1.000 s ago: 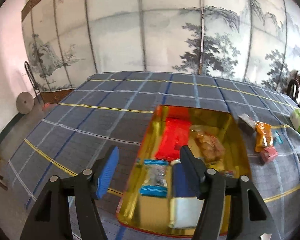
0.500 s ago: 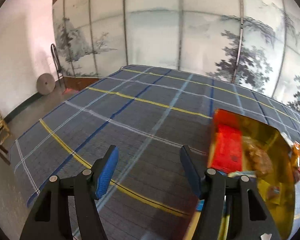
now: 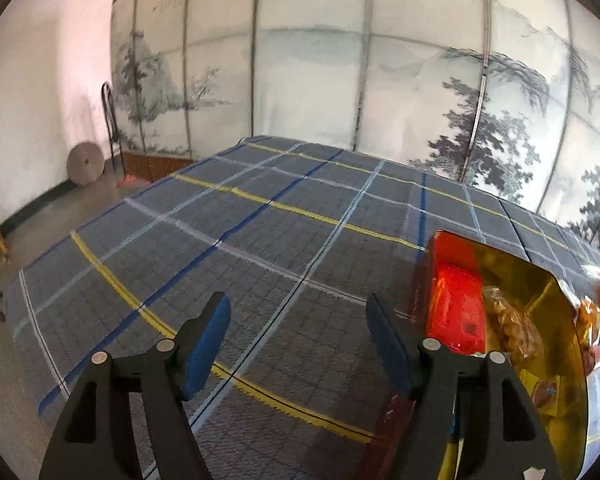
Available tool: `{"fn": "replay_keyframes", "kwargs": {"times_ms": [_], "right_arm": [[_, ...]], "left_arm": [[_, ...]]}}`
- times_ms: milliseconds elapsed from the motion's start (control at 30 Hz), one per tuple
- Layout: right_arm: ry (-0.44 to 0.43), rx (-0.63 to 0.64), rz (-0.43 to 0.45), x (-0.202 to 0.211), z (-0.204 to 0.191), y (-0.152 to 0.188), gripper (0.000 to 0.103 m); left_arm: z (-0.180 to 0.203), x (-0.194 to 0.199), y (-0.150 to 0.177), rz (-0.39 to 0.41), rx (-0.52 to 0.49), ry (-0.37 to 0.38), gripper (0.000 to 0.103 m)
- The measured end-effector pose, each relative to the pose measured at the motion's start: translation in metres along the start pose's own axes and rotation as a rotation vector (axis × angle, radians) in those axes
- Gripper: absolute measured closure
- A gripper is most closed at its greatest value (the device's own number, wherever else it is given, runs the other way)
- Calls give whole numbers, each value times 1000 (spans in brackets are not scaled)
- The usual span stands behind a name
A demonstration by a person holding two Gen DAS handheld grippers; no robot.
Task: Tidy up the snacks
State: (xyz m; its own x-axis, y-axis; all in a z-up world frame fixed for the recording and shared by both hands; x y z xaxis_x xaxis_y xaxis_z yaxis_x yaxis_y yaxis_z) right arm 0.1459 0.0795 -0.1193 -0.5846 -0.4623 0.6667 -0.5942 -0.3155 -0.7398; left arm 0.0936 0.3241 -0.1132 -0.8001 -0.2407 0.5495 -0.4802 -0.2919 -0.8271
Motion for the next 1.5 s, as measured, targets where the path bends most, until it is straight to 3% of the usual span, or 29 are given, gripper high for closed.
{"fn": "replay_keyframes", "kwargs": {"times_ms": [167, 400, 767, 1233, 1500], "right_arm": [[-32, 23, -66, -44, -33, -12, 64], [-29, 34, -140, -90, -58, -22, 64], [-18, 52, -178, -118, -76, -28, 63], [-23, 62, -137, -110, -80, -33, 63], [-27, -7, 13, -53, -47, -18, 63]], "left_arm": [[4, 4, -4, 25, -31, 0, 29], [-8, -1, -2, 1, 50, 13, 29], [-10, 2, -2, 15, 50, 15, 29], [-12, 1, -1, 8, 58, 16, 29], [-14, -1, 1, 0, 57, 13, 27]]}}
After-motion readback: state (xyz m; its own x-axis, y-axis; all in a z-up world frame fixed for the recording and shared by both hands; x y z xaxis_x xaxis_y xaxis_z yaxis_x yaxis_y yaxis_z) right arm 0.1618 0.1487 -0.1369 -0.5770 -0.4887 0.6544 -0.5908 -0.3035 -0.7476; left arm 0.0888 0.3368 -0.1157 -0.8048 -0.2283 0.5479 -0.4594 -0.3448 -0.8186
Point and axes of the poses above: each gripper's, at about its wrist camera, not at the fingertips, and x roughly against the way its jaws point, z to its right, y to its underside, the point moved 10 cm from there along -x, roughly the way its jaws point, and after that the axes turned 8 degrees about y, right-handed, at the moved point
